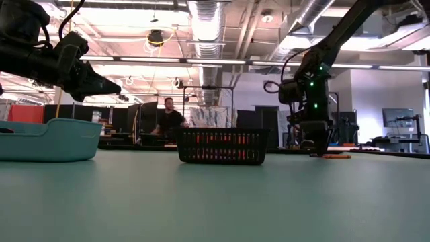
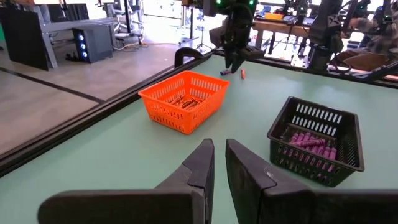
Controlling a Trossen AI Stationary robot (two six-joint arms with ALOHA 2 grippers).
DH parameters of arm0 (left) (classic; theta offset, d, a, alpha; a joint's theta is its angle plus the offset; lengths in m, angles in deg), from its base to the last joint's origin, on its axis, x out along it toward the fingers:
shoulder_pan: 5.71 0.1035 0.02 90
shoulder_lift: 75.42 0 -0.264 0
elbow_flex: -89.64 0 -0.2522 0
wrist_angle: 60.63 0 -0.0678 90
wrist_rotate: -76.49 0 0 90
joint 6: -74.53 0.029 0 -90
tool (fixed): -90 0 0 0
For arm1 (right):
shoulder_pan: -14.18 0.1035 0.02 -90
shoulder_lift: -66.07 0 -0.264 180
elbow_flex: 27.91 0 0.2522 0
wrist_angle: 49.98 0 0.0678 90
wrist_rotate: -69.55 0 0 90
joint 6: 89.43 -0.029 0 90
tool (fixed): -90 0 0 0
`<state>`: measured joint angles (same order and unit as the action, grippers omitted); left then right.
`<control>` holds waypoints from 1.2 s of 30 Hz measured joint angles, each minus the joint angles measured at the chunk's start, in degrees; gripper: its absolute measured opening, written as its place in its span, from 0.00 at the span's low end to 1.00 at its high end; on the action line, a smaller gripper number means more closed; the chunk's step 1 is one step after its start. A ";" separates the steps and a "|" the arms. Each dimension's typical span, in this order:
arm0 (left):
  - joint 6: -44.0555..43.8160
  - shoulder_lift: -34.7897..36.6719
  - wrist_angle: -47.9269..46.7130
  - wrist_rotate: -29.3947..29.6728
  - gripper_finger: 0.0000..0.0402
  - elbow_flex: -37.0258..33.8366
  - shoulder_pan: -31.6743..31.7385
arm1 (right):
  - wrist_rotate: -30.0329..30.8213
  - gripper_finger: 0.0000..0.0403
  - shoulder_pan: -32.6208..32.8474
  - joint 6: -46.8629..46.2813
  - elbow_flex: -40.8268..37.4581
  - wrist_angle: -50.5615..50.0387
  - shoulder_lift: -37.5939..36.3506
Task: Sort crayons
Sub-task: Put the violet crayon into the black bin
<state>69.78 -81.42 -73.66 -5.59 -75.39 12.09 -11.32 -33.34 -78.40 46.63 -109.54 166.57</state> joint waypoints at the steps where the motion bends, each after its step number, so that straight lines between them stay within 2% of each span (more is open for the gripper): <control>1: -0.02 0.00 0.00 0.00 0.07 0.00 0.00 | -0.01 0.35 -0.21 0.46 0.01 0.01 0.64; 11: -0.02 0.00 0.02 0.00 0.07 0.00 0.00 | 1.75 0.32 1.51 4.56 0.24 1.29 3.61; 15: -0.01 0.00 0.02 0.01 0.07 0.00 0.00 | 1.74 0.25 2.61 6.62 0.15 1.27 3.49; 24: -0.01 0.00 0.02 0.01 0.07 0.00 0.00 | 1.60 0.02 5.59 9.01 0.32 1.09 3.51; 27: -0.01 0.00 0.01 0.00 0.07 0.00 0.00 | 1.48 0.02 6.91 8.99 1.11 1.07 3.66; 31: -0.02 0.00 0.00 0.00 0.07 0.00 0.00 | -2.02 0.02 9.69 9.01 3.92 2.28 3.94; 36: -0.01 0.00 0.02 0.01 0.07 0.00 0.02 | -1.60 0.01 13.73 8.96 10.03 0.73 3.90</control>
<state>69.77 -81.42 -73.64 -5.57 -75.39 12.11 -12.92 -19.61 -69.44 56.66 -108.82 170.47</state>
